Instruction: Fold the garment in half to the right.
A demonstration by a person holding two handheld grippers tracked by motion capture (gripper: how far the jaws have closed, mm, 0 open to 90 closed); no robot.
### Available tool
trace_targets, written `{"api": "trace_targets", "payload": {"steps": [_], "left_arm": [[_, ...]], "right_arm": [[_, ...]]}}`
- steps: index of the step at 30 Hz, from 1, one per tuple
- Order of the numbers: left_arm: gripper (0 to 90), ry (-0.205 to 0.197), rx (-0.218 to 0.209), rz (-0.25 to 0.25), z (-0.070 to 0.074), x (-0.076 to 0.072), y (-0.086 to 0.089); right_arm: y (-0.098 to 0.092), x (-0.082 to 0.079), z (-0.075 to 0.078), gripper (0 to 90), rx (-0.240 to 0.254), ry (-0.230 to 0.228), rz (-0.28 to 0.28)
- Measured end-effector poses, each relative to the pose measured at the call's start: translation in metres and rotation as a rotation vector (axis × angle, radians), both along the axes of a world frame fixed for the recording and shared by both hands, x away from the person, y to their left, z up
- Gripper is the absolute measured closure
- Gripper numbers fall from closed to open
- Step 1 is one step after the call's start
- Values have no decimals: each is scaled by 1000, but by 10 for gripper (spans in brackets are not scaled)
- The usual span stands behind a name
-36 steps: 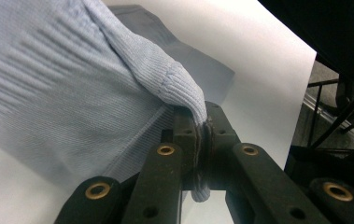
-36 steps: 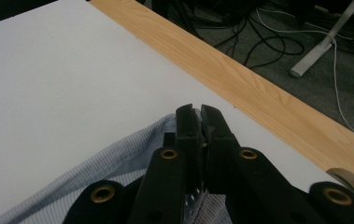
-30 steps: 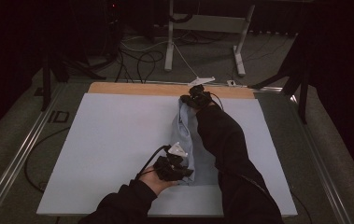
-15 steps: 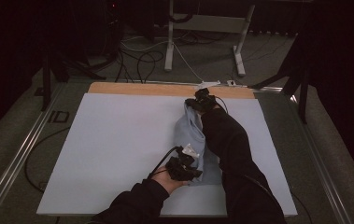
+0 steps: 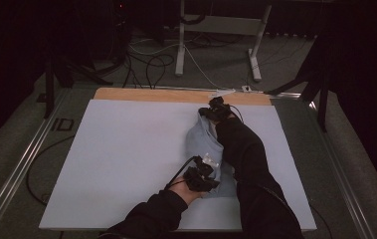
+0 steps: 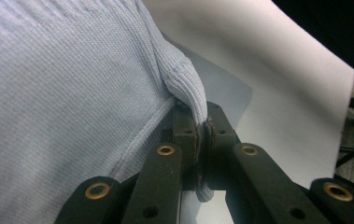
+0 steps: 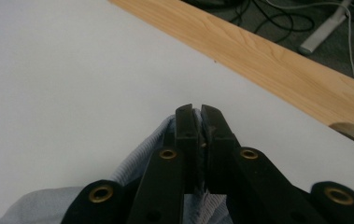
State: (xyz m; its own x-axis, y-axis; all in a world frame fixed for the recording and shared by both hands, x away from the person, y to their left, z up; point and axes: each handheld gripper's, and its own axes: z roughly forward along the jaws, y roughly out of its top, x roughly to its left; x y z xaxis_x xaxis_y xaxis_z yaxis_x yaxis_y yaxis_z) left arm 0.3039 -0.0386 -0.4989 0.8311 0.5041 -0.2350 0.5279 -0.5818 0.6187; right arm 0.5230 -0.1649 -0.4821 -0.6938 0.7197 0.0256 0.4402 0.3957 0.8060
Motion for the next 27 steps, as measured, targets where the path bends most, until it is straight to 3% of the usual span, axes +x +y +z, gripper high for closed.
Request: {"api": "trace_targets", "payload": {"steps": [3,6,9,12,15,19,22,26,27], "left_arm": [[865,7,1,9,-2,2,-3],[865,6,3,10,-3,2,-5],[865,4,8,11,-3,3,-8],[864,7,23,9,-5,3,-10],[864,5,39,1,-6,3,-13],[860,24,41,5,-6,4,-16],[832,30,0,5,-4,3,-16],[757,10,-19,-20,0,-3,-18],[735,1,-27,-27,1,-5,-18]], "right_arm": [[-1,1,-1,848,2,3,1],[-3,1,-1,708,14,25,-10],[-8,1,2,613,-4,43,-25],[-17,0,7,565,2,69,-42],[-25,-4,15,551,-15,46,-52],[-26,-13,32,586,17,27,-26],[-19,-19,36,656,22,33,6],[-8,-24,28,879,-40,50,22],[-7,-25,24,897,-47,58,30]]}}
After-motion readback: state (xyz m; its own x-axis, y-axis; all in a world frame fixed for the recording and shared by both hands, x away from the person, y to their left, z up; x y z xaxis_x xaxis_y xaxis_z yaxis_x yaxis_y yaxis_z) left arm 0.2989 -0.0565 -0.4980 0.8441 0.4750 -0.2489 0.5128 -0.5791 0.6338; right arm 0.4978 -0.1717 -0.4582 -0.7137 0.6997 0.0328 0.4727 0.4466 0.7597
